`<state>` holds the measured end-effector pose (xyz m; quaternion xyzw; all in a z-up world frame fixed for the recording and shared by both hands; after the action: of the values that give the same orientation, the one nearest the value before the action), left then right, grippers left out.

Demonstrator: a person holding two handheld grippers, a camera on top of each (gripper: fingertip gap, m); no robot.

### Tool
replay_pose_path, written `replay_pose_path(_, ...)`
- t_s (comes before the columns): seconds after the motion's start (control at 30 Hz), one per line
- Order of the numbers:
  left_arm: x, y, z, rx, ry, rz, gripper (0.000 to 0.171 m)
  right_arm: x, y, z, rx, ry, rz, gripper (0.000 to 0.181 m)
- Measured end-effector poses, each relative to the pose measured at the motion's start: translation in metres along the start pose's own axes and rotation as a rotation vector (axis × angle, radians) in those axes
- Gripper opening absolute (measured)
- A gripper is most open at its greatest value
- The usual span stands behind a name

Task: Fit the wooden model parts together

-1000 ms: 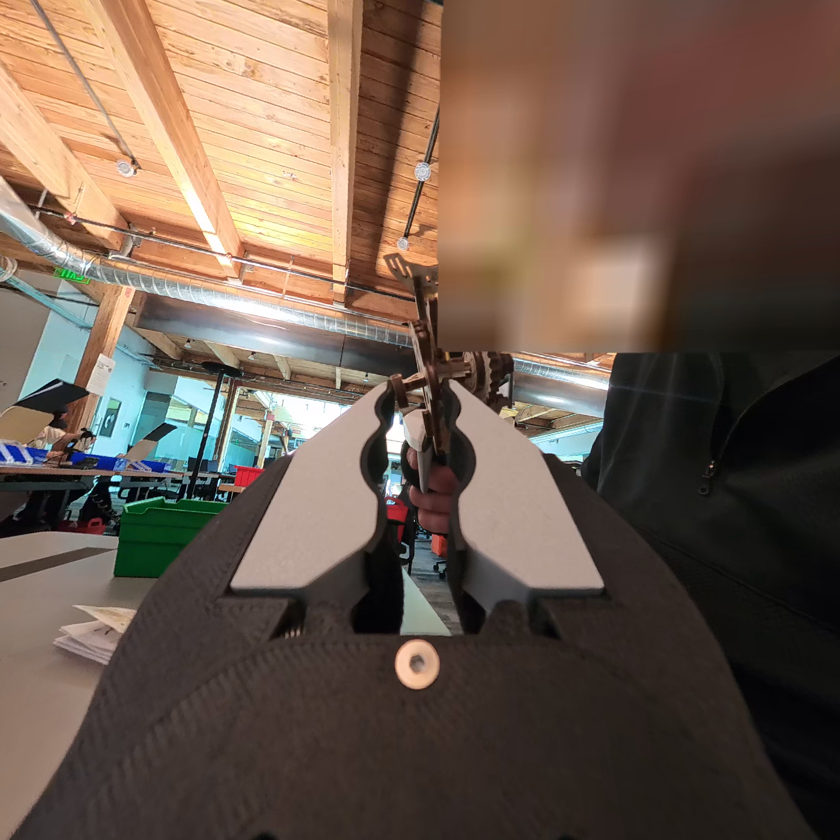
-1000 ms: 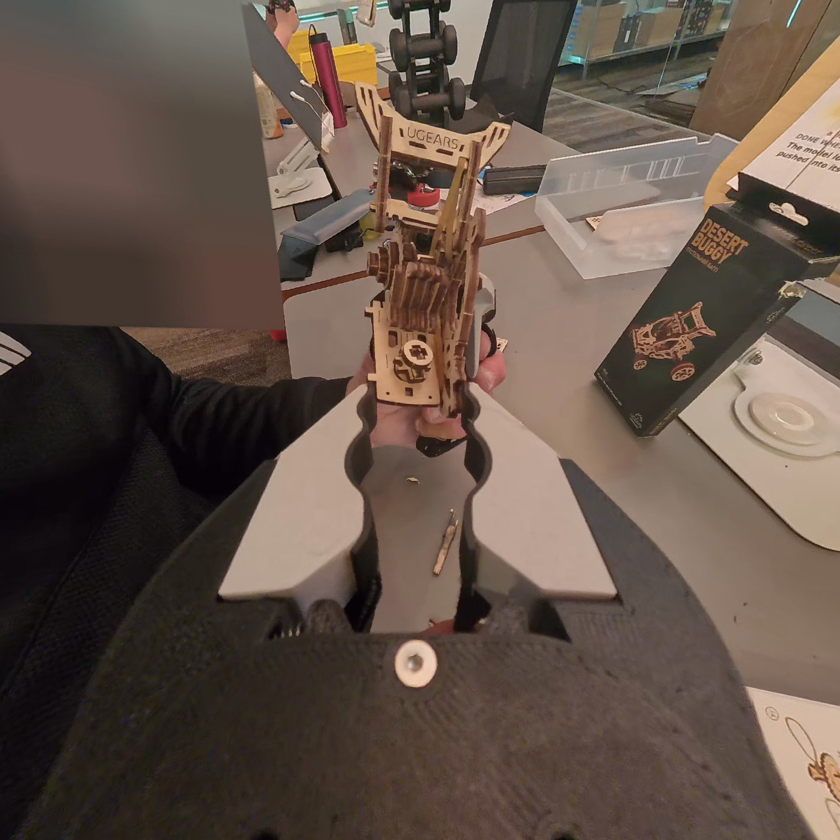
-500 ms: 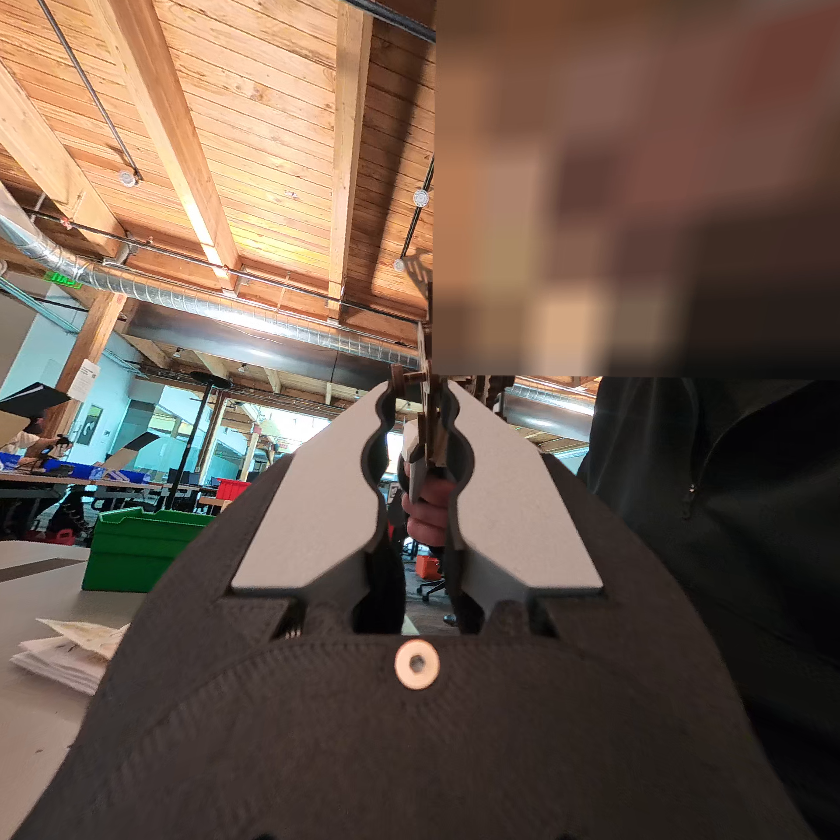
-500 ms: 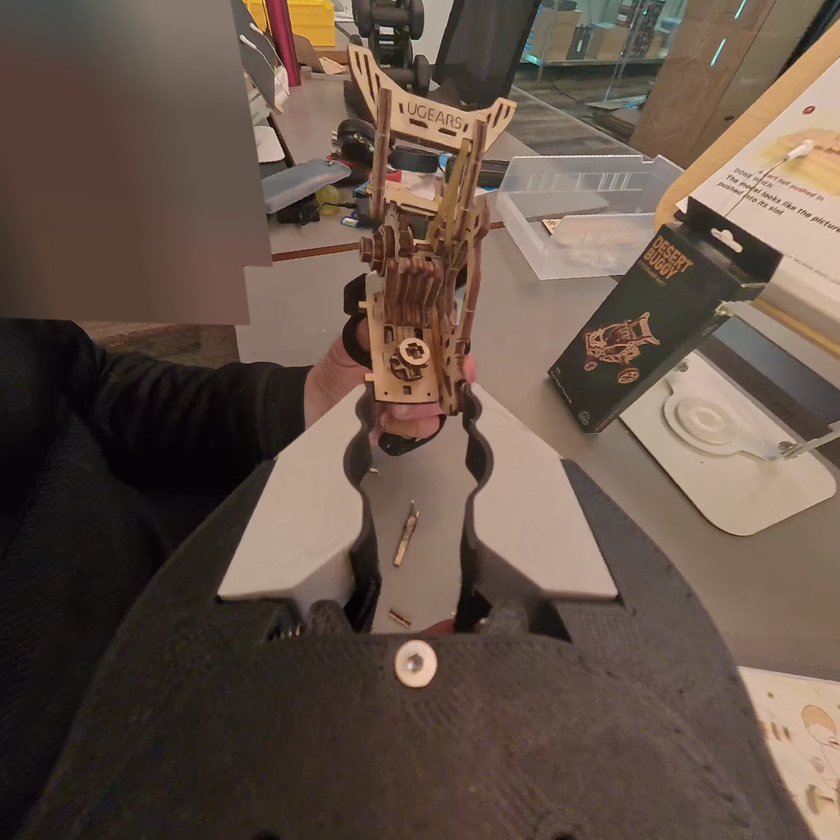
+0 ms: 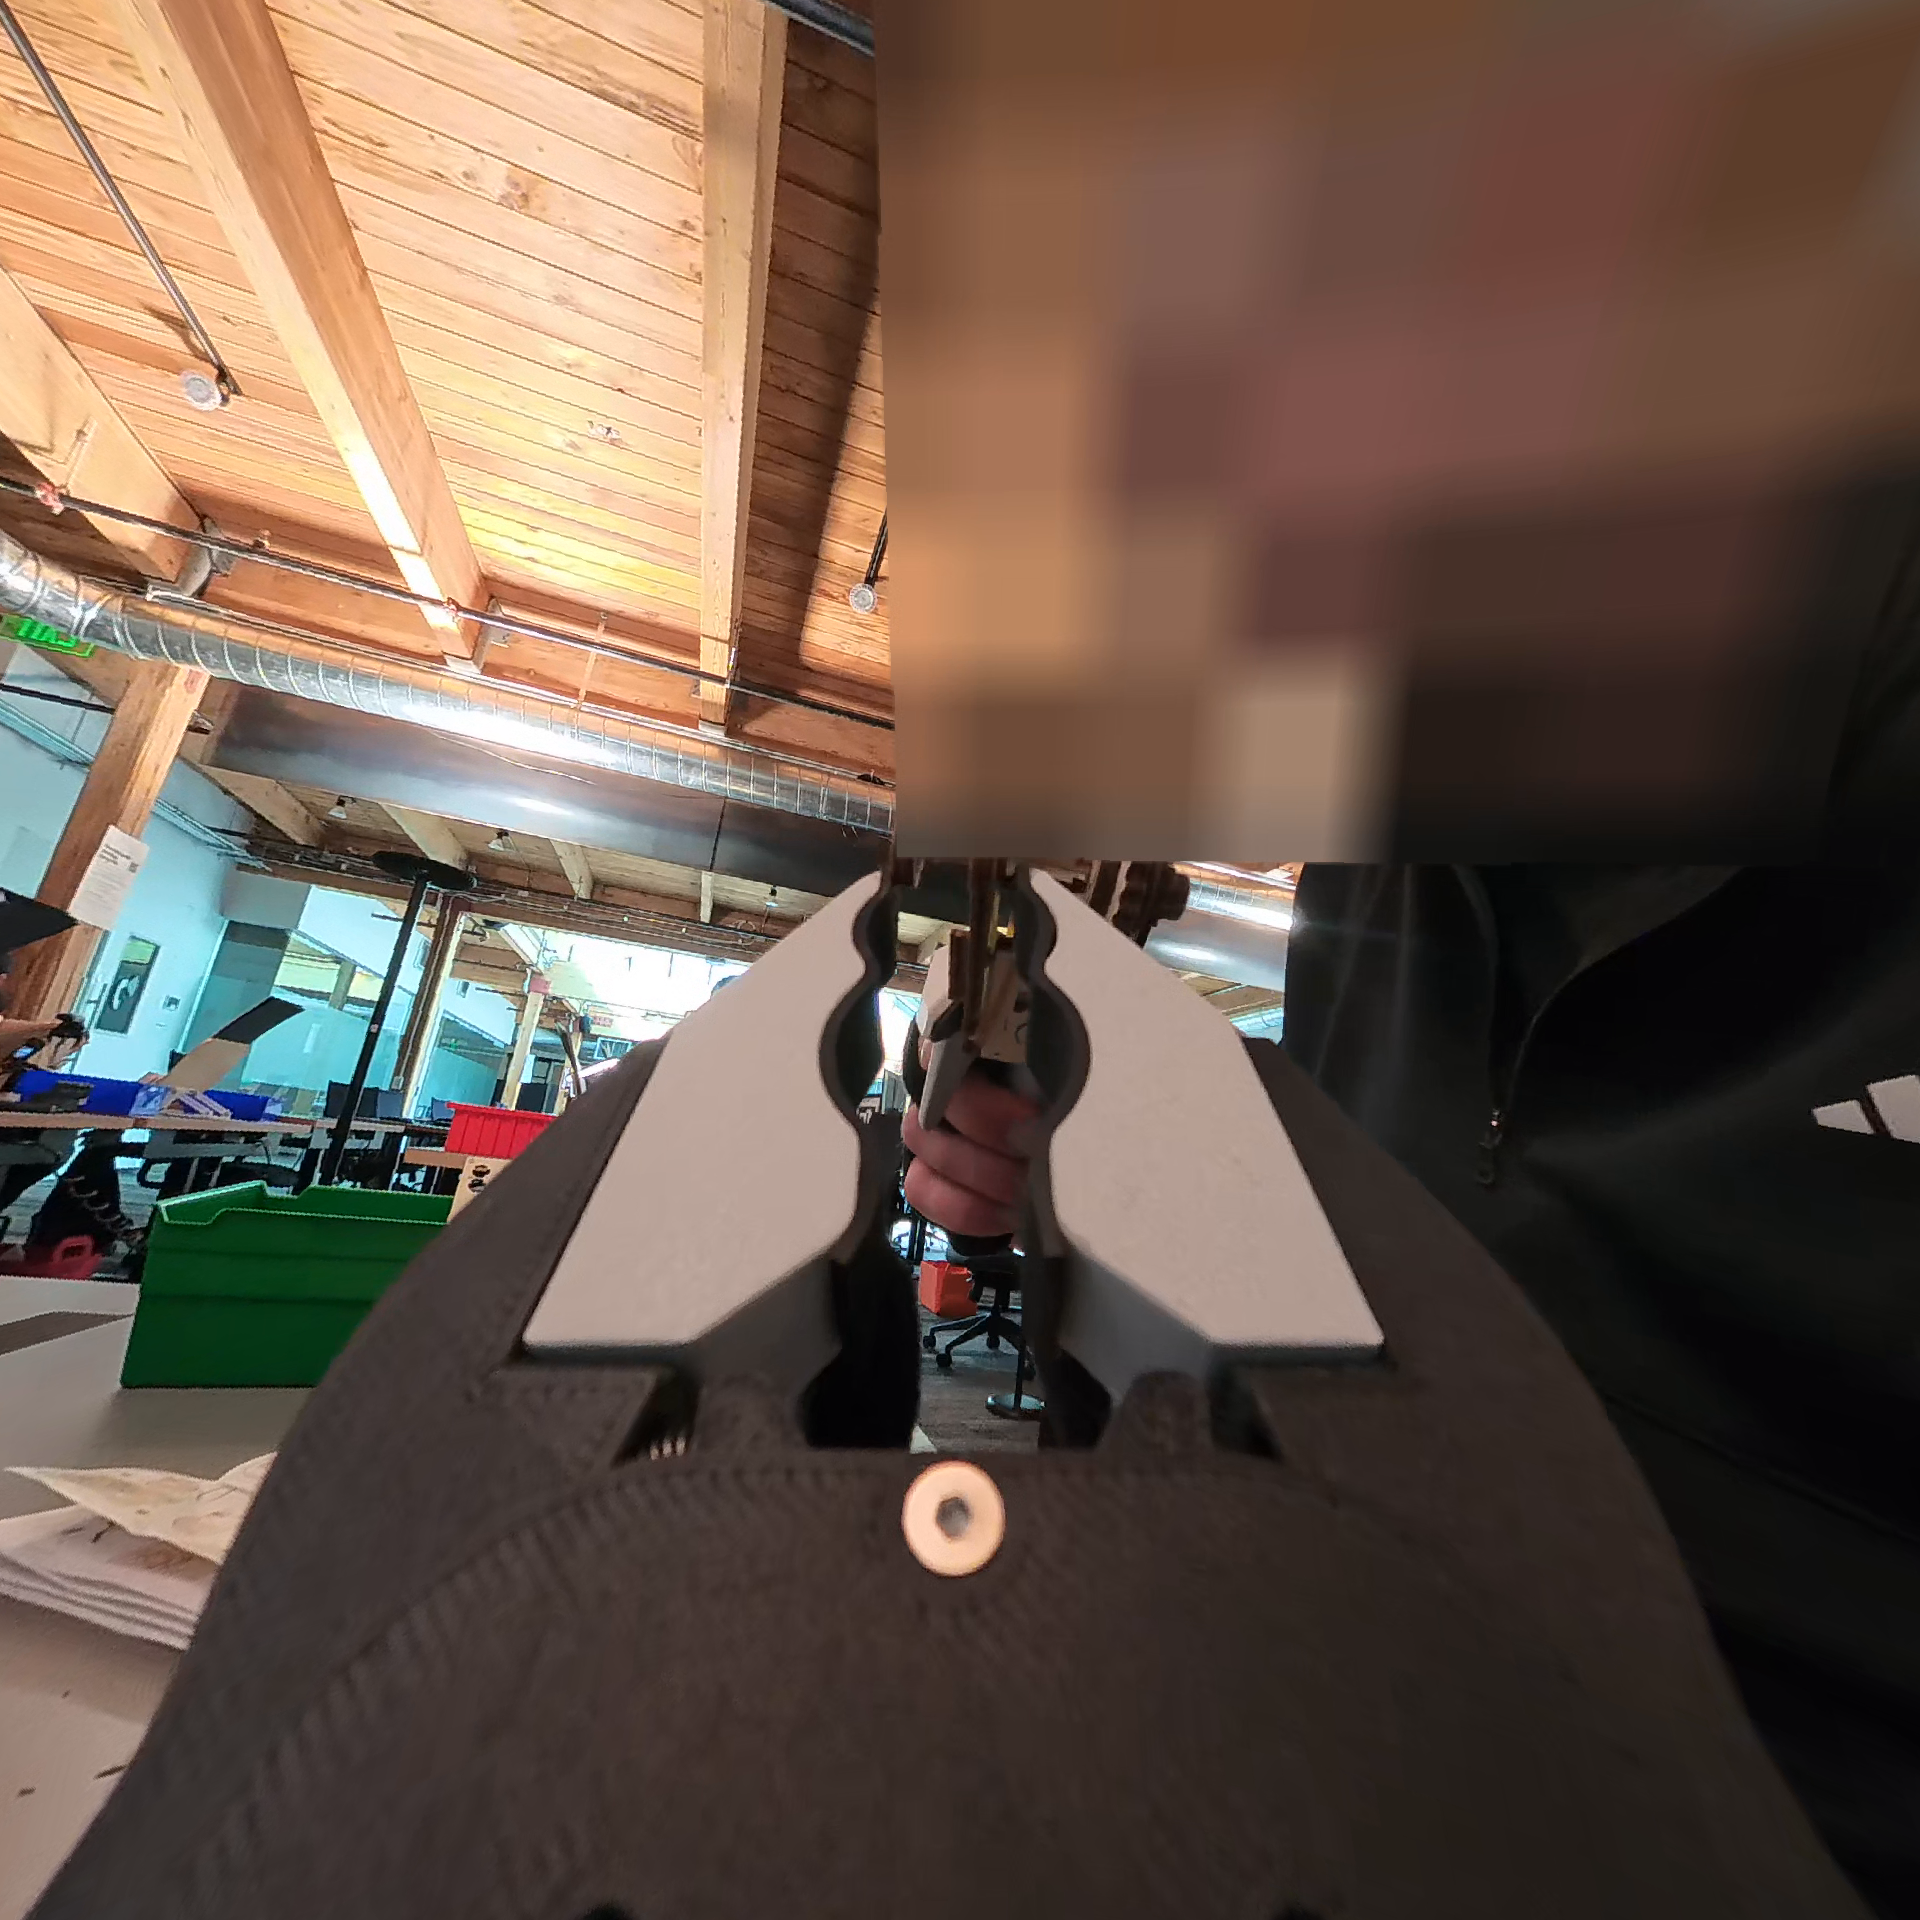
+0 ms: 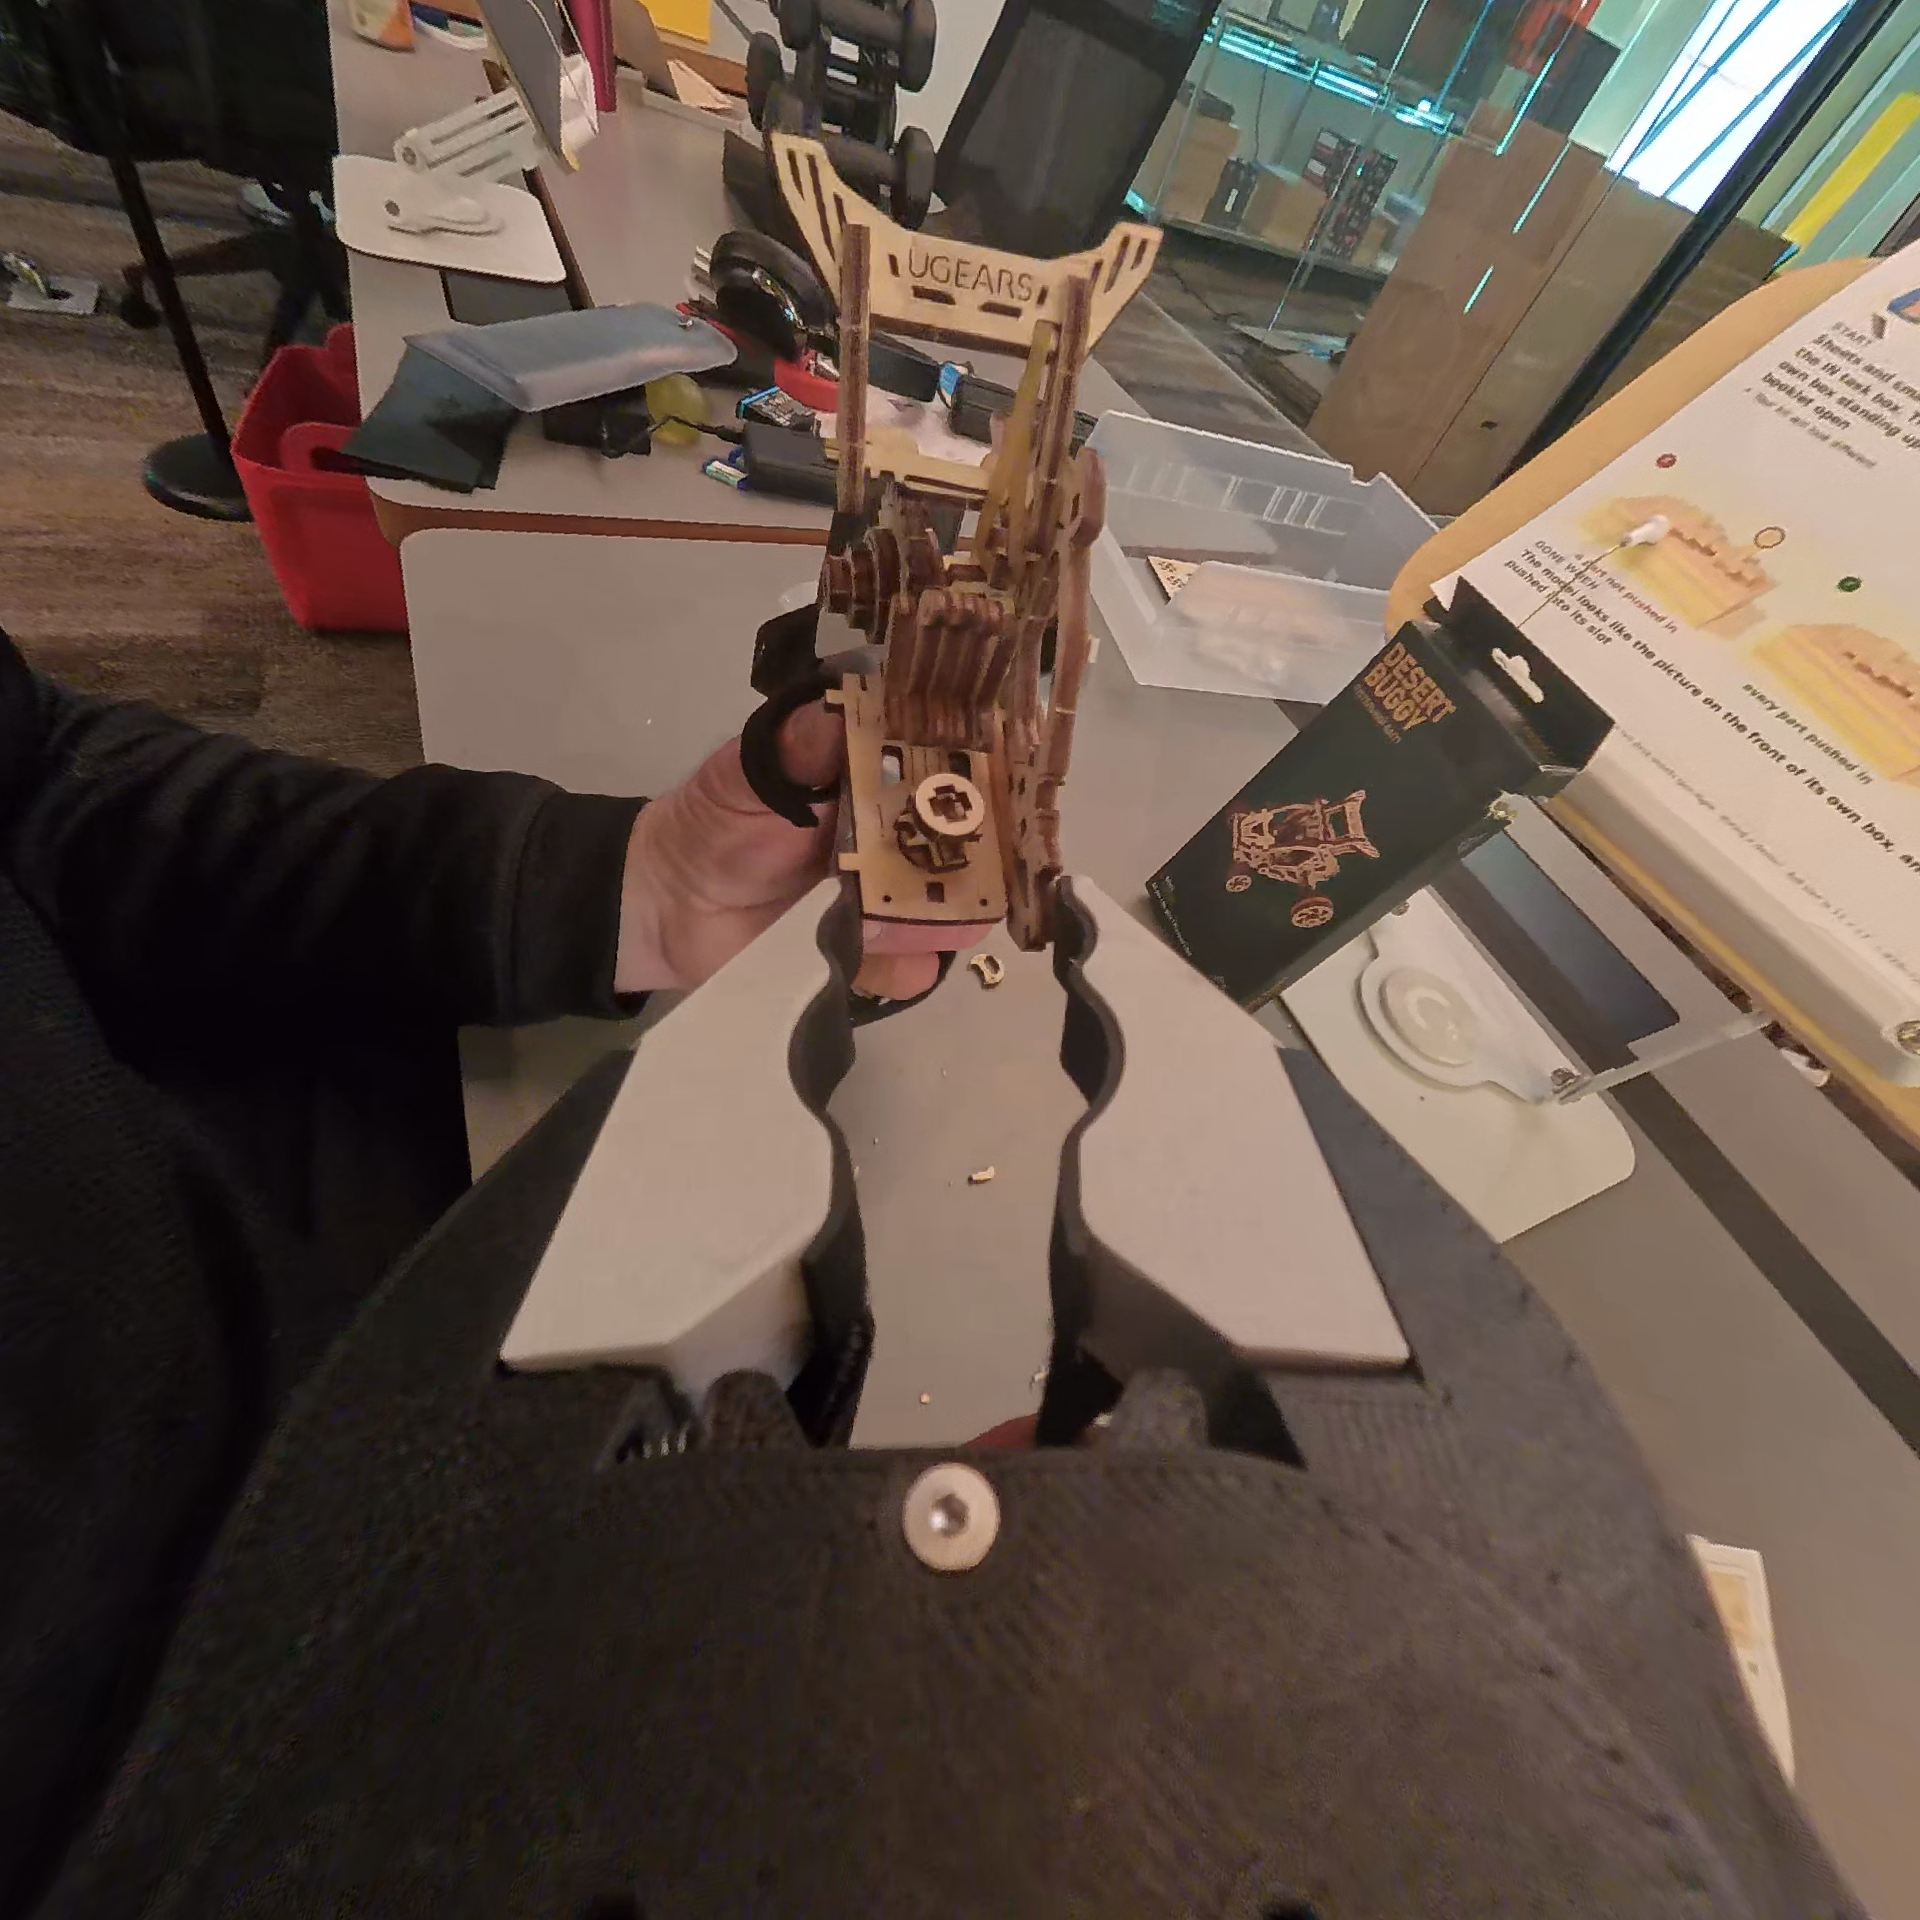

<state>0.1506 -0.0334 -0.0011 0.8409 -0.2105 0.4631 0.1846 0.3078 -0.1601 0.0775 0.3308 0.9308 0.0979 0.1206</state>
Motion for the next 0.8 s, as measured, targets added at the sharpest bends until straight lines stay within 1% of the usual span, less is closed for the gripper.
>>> replay_pose_path(0.3, 0.002, -0.001, 0.0, 0.009, -0.022, -0.006, 0.018, -0.002, 0.005, 0.005, 0.048, 0.011, -0.019, 0.034)
replay_pose_path(0.57, 0.001, -0.003, 0.003, -0.004, -0.003, -0.007, 0.013, -0.001, 0.006, 0.009, 0.072, 0.015, -0.02, 0.035)
replay_pose_path(0.8, -0.001, -0.006, 0.005, -0.031, 0.033, -0.02, 0.013, 0.0, 0.01, 0.013, 0.093, 0.008, -0.023, 0.037)
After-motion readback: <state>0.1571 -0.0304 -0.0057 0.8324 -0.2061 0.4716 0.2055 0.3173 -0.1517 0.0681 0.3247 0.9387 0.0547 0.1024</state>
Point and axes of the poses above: each gripper's, where its closed fingertips meet, x out along the fingers, z out of its underside, y = z × x across the jaws, the point moved 10 cm from there along -x, back along the fingers, and after that the axes turned 11 degrees about y, right-handed, at the moved point
